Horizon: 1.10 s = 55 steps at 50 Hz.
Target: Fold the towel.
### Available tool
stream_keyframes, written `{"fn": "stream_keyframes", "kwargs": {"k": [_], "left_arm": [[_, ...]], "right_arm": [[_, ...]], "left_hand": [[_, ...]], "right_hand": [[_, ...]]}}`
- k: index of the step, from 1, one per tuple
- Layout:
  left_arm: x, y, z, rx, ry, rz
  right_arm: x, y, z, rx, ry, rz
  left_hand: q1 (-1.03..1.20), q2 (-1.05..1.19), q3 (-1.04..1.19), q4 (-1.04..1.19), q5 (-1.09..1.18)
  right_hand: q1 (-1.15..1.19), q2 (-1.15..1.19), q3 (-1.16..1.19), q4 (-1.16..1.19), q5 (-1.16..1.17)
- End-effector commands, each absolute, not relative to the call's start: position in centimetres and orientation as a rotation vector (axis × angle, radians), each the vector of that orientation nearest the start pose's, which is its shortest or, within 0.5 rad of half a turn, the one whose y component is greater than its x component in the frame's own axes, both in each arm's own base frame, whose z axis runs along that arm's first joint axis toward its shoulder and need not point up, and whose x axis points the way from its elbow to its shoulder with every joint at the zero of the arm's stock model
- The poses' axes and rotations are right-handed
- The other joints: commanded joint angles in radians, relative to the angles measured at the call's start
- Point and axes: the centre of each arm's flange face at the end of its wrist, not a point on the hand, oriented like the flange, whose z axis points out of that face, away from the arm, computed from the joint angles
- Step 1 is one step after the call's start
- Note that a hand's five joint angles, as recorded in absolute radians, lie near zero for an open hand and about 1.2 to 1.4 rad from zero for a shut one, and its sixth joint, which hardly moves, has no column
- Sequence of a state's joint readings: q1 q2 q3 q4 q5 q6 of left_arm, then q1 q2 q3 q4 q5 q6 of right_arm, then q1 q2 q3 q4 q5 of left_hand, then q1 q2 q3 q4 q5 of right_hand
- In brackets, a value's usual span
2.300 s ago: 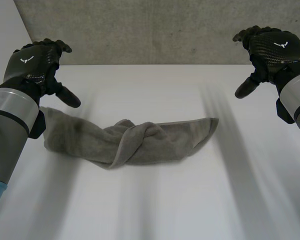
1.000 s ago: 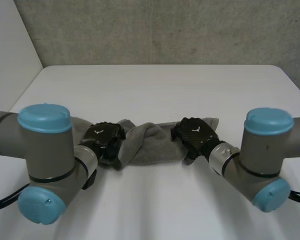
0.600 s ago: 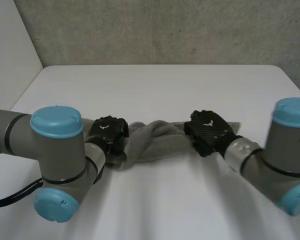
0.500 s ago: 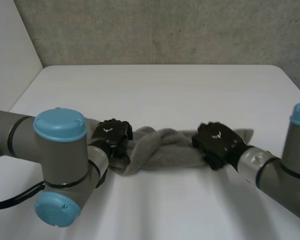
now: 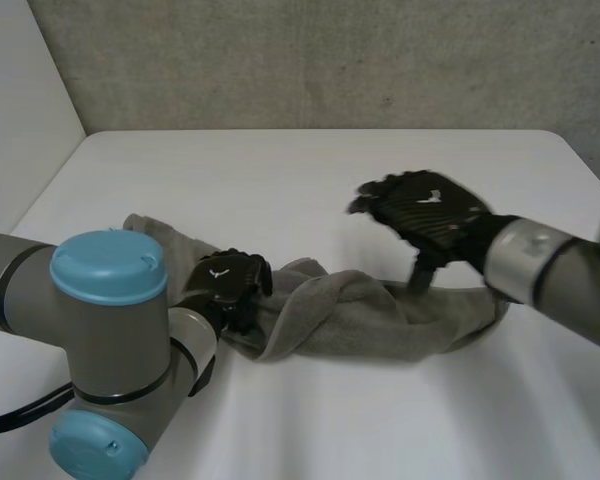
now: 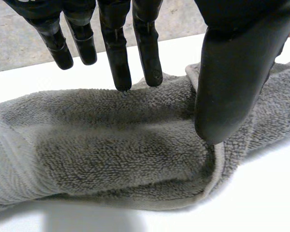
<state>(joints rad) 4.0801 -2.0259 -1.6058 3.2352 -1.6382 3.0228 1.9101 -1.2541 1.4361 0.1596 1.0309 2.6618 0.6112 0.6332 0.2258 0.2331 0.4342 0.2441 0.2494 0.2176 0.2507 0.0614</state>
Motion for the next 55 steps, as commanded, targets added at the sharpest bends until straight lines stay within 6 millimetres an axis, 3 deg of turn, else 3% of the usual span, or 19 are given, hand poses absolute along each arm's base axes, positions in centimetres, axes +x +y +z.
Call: {"fn": "stream_keyframes", "kwargs": {"k": [1, 10, 13, 15, 16, 17, 18, 20, 21, 23, 26, 28, 30, 34, 45, 55], "left_arm": [[-31.1, -19.9, 15.5, 0.726, 2.889, -1.867], [-30.9, -19.8, 15.4, 0.723, 2.894, -1.857], [-30.8, -19.8, 15.4, 0.720, 2.893, -1.852], [-30.8, -19.8, 15.4, 0.714, 2.893, -1.855], [-30.8, -19.8, 15.4, 0.714, 2.893, -1.855], [-30.8, -19.8, 15.5, 0.713, 2.889, -1.859], [-30.8, -19.7, 15.6, 0.713, 2.889, -1.862], [-30.8, -19.8, 15.6, 0.710, 2.887, -1.862], [-30.8, -19.8, 15.6, 0.710, 2.887, -1.862], [-30.8, -19.7, 15.6, 0.712, 2.887, -1.865], [-30.8, -19.7, 15.6, 0.711, 2.886, -1.867], [-30.9, -19.7, 15.7, 0.709, 2.887, -1.872], [-30.9, -19.7, 15.7, 0.705, 2.890, -1.872], [-30.9, -19.7, 15.8, 0.692, 2.897, -1.883], [-31.9, -20.3, 16.1, 0.624, 2.859, -1.995], [-33.3, -20.8, 13.8, 0.618, 2.840, -1.961]], "right_arm": [[31.8, -26.1, 19.8, -1.353, 1.874, -1.413], [33.7, -27.7, 15.5, -1.362, 1.904, -1.323], [34.1, -27.7, 13.7, -1.369, 1.926, -1.284], [34.2, -27.8, 13.6, -1.366, 1.933, -1.295], [34.2, -27.8, 13.6, -1.366, 1.933, -1.295], [34.3, -27.8, 14.3, -1.352, 1.931, -1.325], [34.3, -27.8, 14.3, -1.352, 1.931, -1.325], [34.3, -28.2, 17.3, -1.233, 1.903, -1.437], [34.3, -28.2, 17.3, -1.232, 1.903, -1.437], [33.7, -28.6, 19.8, -1.051, 1.863, -1.550], [32.9, -28.5, 21.3, -0.931, 1.835, -1.622], [32.2, -28.2, 21.5, -0.898, 1.854, -1.636], [31.6, -27.9, 21.7, -0.878, 1.881, -1.646], [29.8, -26.9, 21.5, -0.819, 1.966, -1.647], [27.7, -25.5, 20.4, -0.631, 2.060, -1.544], [27.0, -25.4, 21.0, -0.581, 2.054, -1.556]], "left_hand": [[-0.016, -0.038, -0.051, -0.059, -0.013], [-0.016, -0.038, -0.051, -0.059, -0.014], [-0.016, -0.038, -0.051, -0.059, -0.014], [-0.016, -0.038, -0.051, -0.059, -0.014], [-0.016, -0.038, -0.051, -0.059, -0.014], [-0.019, -0.041, -0.051, -0.059, -0.016], [-0.022, -0.044, -0.051, -0.059, -0.019], [-0.039, -0.061, -0.051, -0.059, -0.037], [-0.074, -0.096, -0.051, -0.059, -0.072], [-0.104, -0.126, -0.051, -0.059, -0.101], [-0.154, -0.176, -0.051, -0.059, -0.152], [-0.391, -0.413, -0.051, -0.059, -0.388], [-0.415, -0.437, -0.051, -0.059, -0.413], [-0.421, -0.443, -0.051, -0.059, -0.419], [-0.412, -0.434, -0.051, -0.059, -0.410], [-0.354, -0.376, -0.051, -0.059, -0.351]], "right_hand": [[-0.045, -0.050, -0.043, -0.076, -0.037], [0.164, 0.158, -0.043, -0.076, 0.172], [0.369, 0.364, -0.043, -0.076, 0.377], [0.992, 0.986, -0.043, -0.076, 1.000], [0.995, 0.989, -0.043, -0.076, 1.003], [1.151, 1.145, -0.043, -0.076, 1.159], [1.152, 1.147, -0.043, -0.076, 1.160], [1.152, 1.147, -0.043, -0.076, 1.160], [1.152, 1.147, -0.043, -0.076, 1.160], [1.152, 1.147, -0.043, -0.076, 1.160], [1.152, 1.147, -0.043, -0.076, 1.160], [1.152, 1.147, -0.043, -0.076, 1.160], [1.152, 1.147, -0.043, -0.076, 1.160], [1.152, 1.147, -0.043, -0.076, 1.160], [1.152, 1.147, -0.043, -0.076, 1.160], [1.152, 1.147, -0.043, -0.076, 1.160]]}}
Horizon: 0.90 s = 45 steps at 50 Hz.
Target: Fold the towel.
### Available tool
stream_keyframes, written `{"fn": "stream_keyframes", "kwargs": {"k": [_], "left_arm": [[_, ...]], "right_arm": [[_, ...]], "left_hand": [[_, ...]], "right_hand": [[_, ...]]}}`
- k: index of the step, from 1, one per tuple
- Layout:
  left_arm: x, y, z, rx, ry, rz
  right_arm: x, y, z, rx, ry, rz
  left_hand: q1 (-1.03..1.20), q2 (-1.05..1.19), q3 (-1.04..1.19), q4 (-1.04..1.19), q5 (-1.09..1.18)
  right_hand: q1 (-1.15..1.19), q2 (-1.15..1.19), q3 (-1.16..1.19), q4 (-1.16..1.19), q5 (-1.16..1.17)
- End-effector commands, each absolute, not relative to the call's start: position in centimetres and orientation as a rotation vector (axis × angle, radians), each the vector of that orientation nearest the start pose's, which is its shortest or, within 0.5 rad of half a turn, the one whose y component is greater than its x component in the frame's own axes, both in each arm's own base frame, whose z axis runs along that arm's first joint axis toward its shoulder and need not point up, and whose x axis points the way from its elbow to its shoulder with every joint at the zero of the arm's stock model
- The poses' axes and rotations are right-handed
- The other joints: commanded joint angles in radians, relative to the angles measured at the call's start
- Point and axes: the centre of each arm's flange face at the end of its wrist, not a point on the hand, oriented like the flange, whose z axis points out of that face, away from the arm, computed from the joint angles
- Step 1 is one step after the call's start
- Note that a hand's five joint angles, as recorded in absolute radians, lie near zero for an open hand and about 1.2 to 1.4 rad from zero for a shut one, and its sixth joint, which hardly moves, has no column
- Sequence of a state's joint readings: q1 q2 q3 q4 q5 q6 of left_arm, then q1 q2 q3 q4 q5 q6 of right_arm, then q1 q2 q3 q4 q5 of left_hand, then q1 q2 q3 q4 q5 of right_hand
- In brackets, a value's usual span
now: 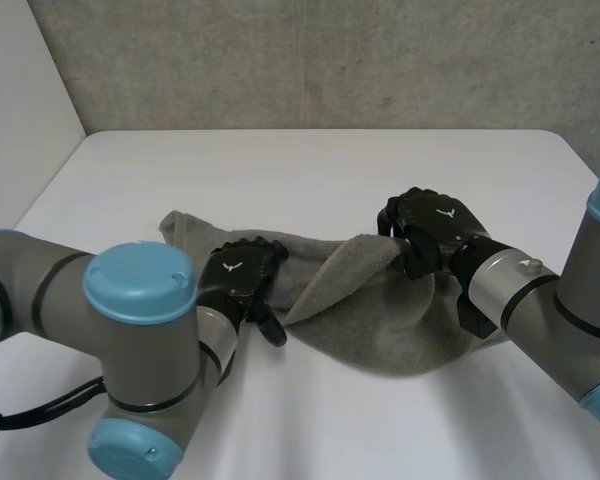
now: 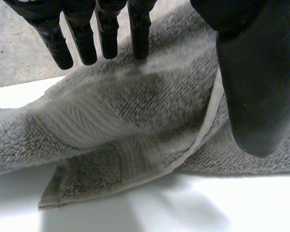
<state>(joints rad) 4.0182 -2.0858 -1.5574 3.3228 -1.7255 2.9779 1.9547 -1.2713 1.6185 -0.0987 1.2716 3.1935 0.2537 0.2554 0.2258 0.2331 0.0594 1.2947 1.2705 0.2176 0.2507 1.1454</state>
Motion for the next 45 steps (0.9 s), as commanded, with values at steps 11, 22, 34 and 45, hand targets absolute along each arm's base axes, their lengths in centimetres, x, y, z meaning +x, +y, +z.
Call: {"fn": "stream_keyframes", "kwargs": {"k": [11, 22, 34, 45], "left_arm": [[-34.7, -19.7, 14.4, 0.665, 2.891, -2.008], [-35.6, -19.6, 14.2, 0.551, 2.992, -2.033], [-35.5, -20.0, 14.0, 0.413, 3.079, -2.011], [-33.4, -24.9, 17.9, 0.276, 2.910, -2.199]], "right_arm": [[27.0, -25.8, 20.5, -0.577, 2.052, -1.569], [27.0, -25.2, 19.4, -0.565, 2.059, -1.551], [27.0, -25.0, 19.9, -0.523, 2.034, -1.501], [28.8, -26.7, 21.1, -0.703, 1.903, -1.522]], "left_hand": [[0.183, 0.181, -0.051, -0.059, 0.202], [0.612, 0.610, -0.051, -0.059, 0.631], [1.143, 1.141, -0.051, -0.059, 1.162], [1.143, 1.141, -0.051, -0.059, 1.162]], "right_hand": [[0.102, 0.126, -0.043, -0.076, 0.076], [0.102, 0.126, -0.043, -0.076, 0.076], [0.102, 0.126, -0.043, -0.076, 0.076], [0.102, 0.126, -0.043, -0.076, 0.076]]}}
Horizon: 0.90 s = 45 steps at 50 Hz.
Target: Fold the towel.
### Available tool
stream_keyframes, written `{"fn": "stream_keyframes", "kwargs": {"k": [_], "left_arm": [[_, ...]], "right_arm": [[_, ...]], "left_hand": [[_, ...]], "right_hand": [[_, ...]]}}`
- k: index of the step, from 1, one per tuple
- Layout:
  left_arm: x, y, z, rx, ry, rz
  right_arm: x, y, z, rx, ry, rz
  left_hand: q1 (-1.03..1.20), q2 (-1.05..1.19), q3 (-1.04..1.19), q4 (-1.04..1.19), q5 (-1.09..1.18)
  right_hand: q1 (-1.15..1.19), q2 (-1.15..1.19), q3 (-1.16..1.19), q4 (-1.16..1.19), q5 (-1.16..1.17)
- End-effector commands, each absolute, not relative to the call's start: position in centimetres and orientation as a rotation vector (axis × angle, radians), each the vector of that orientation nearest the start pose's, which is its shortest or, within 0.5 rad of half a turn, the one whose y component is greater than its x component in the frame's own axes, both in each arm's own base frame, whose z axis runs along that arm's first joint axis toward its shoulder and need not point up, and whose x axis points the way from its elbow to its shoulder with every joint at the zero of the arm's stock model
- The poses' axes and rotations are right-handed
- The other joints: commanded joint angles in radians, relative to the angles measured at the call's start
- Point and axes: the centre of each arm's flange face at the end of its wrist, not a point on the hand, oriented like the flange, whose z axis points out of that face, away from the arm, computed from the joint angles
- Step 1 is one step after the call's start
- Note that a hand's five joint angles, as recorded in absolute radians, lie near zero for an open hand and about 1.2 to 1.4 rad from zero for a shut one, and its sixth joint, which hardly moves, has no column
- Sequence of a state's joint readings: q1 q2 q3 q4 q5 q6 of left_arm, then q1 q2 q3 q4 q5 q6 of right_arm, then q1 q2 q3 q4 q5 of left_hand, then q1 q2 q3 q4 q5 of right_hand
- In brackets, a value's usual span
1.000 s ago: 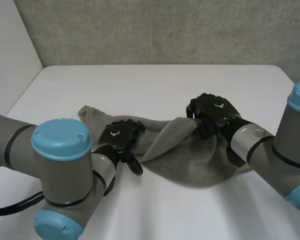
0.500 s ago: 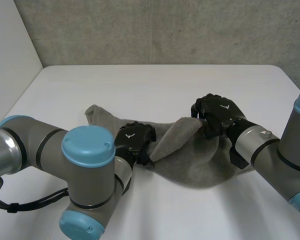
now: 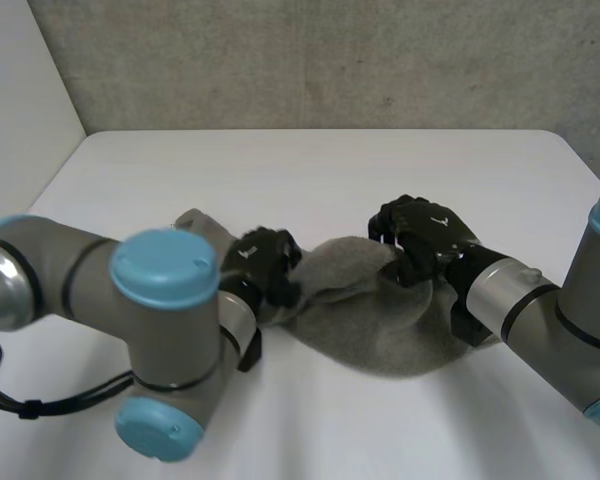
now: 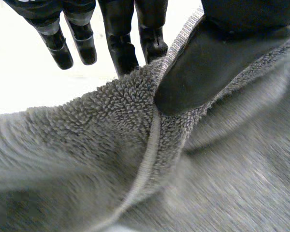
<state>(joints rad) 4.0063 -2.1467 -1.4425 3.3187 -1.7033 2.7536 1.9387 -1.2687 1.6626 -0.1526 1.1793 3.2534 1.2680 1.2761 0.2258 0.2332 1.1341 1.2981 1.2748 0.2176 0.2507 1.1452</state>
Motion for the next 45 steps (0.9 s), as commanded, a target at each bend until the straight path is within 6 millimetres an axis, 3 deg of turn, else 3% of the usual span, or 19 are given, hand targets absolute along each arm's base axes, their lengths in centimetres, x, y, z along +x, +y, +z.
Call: {"fn": "stream_keyframes", "kwargs": {"k": [1, 4, 5, 6, 7, 8, 9, 10, 11, 14, 18, 23, 26, 28, 31, 33, 36, 38, 45], "left_arm": [[-33.7, -25.5, 18.9, -0.235, -2.060, 1.634], [-34.0, -26.0, 20.2, -0.282, -2.027, 1.702], [-34.1, -26.4, 22.0, -0.313, -1.978, 1.773], [-34.0, -26.4, 24.4, -0.336, -1.911, 1.850], [-34.0, -26.4, 24.4, -0.337, -1.910, 1.851], [-33.9, -26.1, 27.2, -0.345, -1.824, 1.927], [-33.6, -25.6, 30.3, -0.338, -1.712, 2.007], [-33.6, -25.6, 30.4, -0.338, -1.710, 2.008], [-33.0, -24.8, 33.5, -0.327, -1.585, 2.081], [-32.0, -22.7, 37.6, -0.340, -1.390, 2.148], [-31.5, -21.4, 36.5, -0.445, -1.376, 2.108], [-29.8, -22.6, 32.0, -0.562, -1.554, 2.074], [-28.8, -22.9, 28.3, -0.654, -1.713, 2.020], [-28.5, -22.6, 23.7, -0.784, -1.875, 1.894], [-28.4, -22.2, 21.6, -0.860, -1.943, 1.816], [-28.2, -21.3, 18.0, -0.985, -2.062, 1.654], [-27.9, -20.8, 16.1, -1.036, -2.133, 1.551], [-27.8, -20.7, 15.8, -1.039, -2.148, 1.532], [-27.4, -20.9, 15.8, -1.025, -2.172, 1.525]], "right_arm": [[28.8, -26.7, 21.1, -0.703, 1.903, -1.523], [29.7, -28.3, 24.8, -0.769, 1.798, -1.663], [29.9, -28.9, 27.4, -0.791, 1.731, -1.754], [29.9, -28.9, 27.4, -0.791, 1.730, -1.755], [30.0, -29.0, 30.5, -0.809, 1.645, -1.855], [29.7, -28.6, 33.9, -0.812, 1.540, -1.974], [29.7, -28.6, 33.9, -0.812, 1.539, -1.976], [29.3, -28.0, 36.9, -0.791, 1.435, -2.082], [28.9, -27.5, 39.0, -0.765, 1.326, -2.176], [28.7, -26.3, 40.3, -0.745, 1.173, -2.270], [28.7, -25.1, 37.6, -0.789, 1.237, -2.201], [28.3, -22.5, 28.8, -0.895, 1.540, -1.901], [27.8, -21.0, 24.5, -1.001, 1.665, -1.786], [27.4, -20.6, 22.6, -1.058, 1.728, -1.739], [26.8, -19.4, 19.5, -1.191, 1.830, -1.608], [26.7, -18.9, 18.3, -1.259, 1.876, -1.539], [26.4, -18.5, 17.6, -1.337, 1.918, -1.473], [25.9, -18.6, 17.7, -1.400, 1.954, -1.417], [25.2, -20.8, 18.2, -1.273, 1.991, -1.492]], "left_hand": [[0.128, 0.120, -0.051, -0.059, 0.088], [0.128, 0.120, -0.051, -0.059, 0.088], [0.128, 0.120, -0.051, -0.059, 0.088], [0.128, 0.120, -0.051, -0.059, 0.088], [0.128, 0.120, -0.051, -0.059, 0.088], [0.128, 0.120, -0.051, -0.059, 0.088], [0.128, 0.120, -0.051, -0.059, 0.088], [0.128, 0.120, -0.051, -0.059, 0.088], [0.128, 0.120, -0.051, -0.059, 0.088], [0.128, 0.120, -0.051, -0.059, 0.088], [0.128, 0.120, -0.051, -0.059, 0.088], [0.128, 0.120, -0.051, -0.059, 0.088], [0.128, 0.120, -0.051, -0.059, 0.088], [0.128, 0.120, -0.051, -0.059, 0.088], [0.128, 0.120, -0.051, -0.059, 0.088], [0.128, 0.120, -0.051, -0.059, 0.088], [0.128, 0.120, -0.051, -0.059, 0.088], [0.128, 0.120, -0.051, -0.059, 0.088], [0.128, 0.120, -0.051, -0.059, 0.088]], "right_hand": [[0.098, 0.122, -0.043, -0.076, 0.076], [0.098, 0.122, -0.043, -0.076, 0.076], [0.098, 0.122, -0.043, -0.076, 0.076], [0.098, 0.122, -0.043, -0.076, 0.076], [0.098, 0.122, -0.043, -0.076, 0.076], [0.098, 0.122, -0.043, -0.076, 0.076], [0.098, 0.122, -0.043, -0.076, 0.076], [0.098, 0.122, -0.043, -0.076, 0.076], [0.098, 0.122, -0.043, -0.076, 0.076], [0.098, 0.122, -0.043, -0.076, 0.076], [0.098, 0.122, -0.043, -0.076, 0.076], [0.098, 0.122, -0.043, -0.076, 0.076], [0.098, 0.122, -0.043, -0.076, 0.076], [0.098, 0.122, -0.043, -0.076, 0.076], [-0.178, -0.155, -0.043, -0.076, -0.200], [-0.273, -0.249, -0.043, -0.076, -0.294], [-0.373, -0.350, -0.043, -0.076, -0.395], [-0.651, -0.628, -0.043, -0.076, -0.673], [-0.834, -0.811, -0.043, -0.076, -0.856]]}}
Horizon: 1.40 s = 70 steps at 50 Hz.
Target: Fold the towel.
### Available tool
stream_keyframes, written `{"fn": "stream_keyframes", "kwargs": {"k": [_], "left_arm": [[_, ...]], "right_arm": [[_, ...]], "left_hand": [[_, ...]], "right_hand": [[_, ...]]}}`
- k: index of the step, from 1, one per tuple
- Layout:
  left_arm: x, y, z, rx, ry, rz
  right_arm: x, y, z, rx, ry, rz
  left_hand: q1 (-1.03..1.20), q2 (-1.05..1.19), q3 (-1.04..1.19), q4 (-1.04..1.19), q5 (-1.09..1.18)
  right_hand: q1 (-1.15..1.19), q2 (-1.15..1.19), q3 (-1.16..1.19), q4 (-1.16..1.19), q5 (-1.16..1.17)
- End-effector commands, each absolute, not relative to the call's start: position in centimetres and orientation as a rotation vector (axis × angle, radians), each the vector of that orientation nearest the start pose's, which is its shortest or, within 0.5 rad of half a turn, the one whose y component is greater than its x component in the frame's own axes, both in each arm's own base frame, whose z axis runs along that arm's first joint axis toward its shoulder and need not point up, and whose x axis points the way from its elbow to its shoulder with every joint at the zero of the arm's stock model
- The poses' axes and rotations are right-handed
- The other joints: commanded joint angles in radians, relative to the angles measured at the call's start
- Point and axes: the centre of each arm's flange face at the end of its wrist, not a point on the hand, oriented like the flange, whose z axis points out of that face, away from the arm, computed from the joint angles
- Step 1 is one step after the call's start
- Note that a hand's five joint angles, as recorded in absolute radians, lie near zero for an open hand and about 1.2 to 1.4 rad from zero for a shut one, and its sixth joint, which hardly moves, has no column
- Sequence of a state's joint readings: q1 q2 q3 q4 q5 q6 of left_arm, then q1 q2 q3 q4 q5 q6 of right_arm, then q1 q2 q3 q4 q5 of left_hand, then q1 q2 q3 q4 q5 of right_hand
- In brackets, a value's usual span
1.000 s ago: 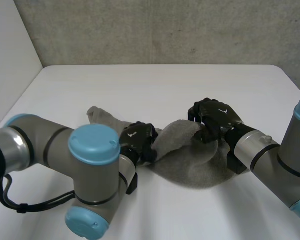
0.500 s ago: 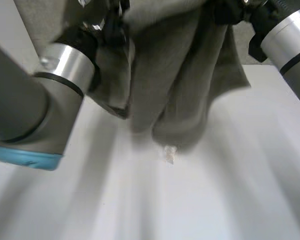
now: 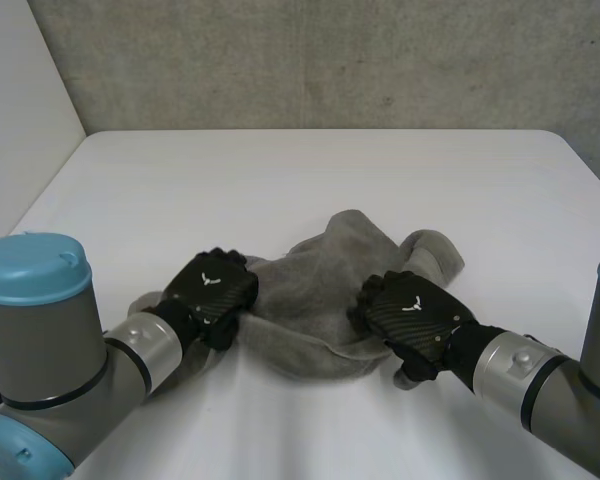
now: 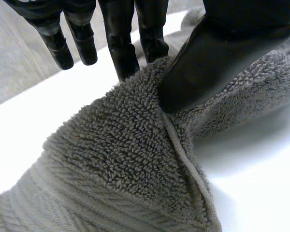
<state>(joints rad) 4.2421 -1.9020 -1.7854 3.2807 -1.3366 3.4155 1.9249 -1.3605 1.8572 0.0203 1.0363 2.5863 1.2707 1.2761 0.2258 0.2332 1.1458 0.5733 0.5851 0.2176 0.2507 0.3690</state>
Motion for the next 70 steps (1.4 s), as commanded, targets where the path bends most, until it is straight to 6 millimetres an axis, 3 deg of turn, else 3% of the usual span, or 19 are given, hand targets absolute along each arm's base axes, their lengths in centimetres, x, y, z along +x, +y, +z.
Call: {"fn": "stream_keyframes", "kwargs": {"k": [1, 4, 12, 17, 19, 21, 32, 41, 48, 57, 59, 70], "left_arm": [[-27.4, -20.9, 15.8, 1.237, 2.623, -1.844], [-27.2, -20.7, 16.1, 1.236, 2.622, -1.847], [-26.5, -19.1, 16.5, 1.248, 2.632, -1.824], [-26.1, -18.6, 16.7, 1.230, 2.632, -1.827], [-26.0, -18.5, 16.7, 1.227, 2.634, -1.822], [-25.7, -18.3, 16.4, 1.213, 2.651, -1.790], [-25.1, -18.6, 15.7, 1.134, 2.645, -1.741], [-24.9, -18.7, 15.4, 1.098, 2.655, -1.714], [-24.6, -17.7, 15.1, 1.036, 2.742, -1.678], [-24.5, -17.5, 14.9, 1.005, 2.762, -1.687], [-24.6, -17.6, 14.8, 1.007, 2.763, -1.685], [-24.9, -18.6, 14.0, 0.927, 2.684, -1.713]], "right_arm": [[25.0, -21.4, 18.3, -1.221, 2.003, -1.510], [24.6, -22.5, 18.4, -1.127, 2.019, -1.531], [24.6, -24.5, 19.5, -1.088, 2.001, -1.605], [24.7, -24.9, 18.7, -1.086, 2.040, -1.551], [24.7, -24.6, 18.3, -1.086, 2.066, -1.510], [24.7, -24.3, 17.8, -1.092, 2.082, -1.482], [24.3, -22.8, 14.8, -1.290, 2.069, -1.499], [24.0, -24.2, 13.9, -1.337, 2.062, -1.558], [24.1, -25.6, 13.4, -1.315, 2.037, -1.628], [24.5, -26.1, 12.6, -1.269, 2.054, -1.590], [24.6, -26.5, 12.9, -1.207, 2.058, -1.589], [24.1, -27.3, 15.3, -0.969, 2.085, -1.618]], "left_hand": [[0.126, 0.120, -0.051, -0.059, 0.076], [0.126, 0.120, -0.051, -0.059, 0.076], [0.126, 0.120, -0.051, -0.059, 0.076], [0.126, 0.120, -0.051, -0.059, 0.076], [0.079, 0.074, -0.051, -0.059, 0.029], [-0.170, -0.175, -0.051, -0.059, -0.219], [-0.490, -0.496, -0.051, -0.059, -0.540], [-0.646, -0.652, -0.051, -0.059, -0.696], [-1.013, -1.018, -0.051, -0.059, -1.062], [-1.069, -1.074, -0.051, -0.059, -1.119], [-1.069, -1.074, -0.051, -0.059, -1.119], [-1.028, -1.033, -0.051, -0.059, -1.078]], "right_hand": [[-0.112, -0.124, -0.043, -0.076, -0.083], [-0.162, -0.174, -0.043, -0.076, -0.132], [-0.209, -0.221, -0.043, -0.076, -0.180], [-0.183, -0.195, -0.043, -0.076, -0.153], [-0.165, -0.177, -0.043, -0.076, -0.136], [-0.121, -0.133, -0.043, -0.076, -0.092], [-0.092, -0.104, -0.043, -0.076, -0.062], [-0.057, -0.069, -0.043, -0.076, -0.027], [0.116, 0.104, -0.043, -0.076, 0.146], [0.422, 0.410, -0.043, -0.076, 0.452], [0.588, 0.577, -0.043, -0.076, 0.618], [0.742, 0.730, -0.043, -0.076, 0.771]]}}
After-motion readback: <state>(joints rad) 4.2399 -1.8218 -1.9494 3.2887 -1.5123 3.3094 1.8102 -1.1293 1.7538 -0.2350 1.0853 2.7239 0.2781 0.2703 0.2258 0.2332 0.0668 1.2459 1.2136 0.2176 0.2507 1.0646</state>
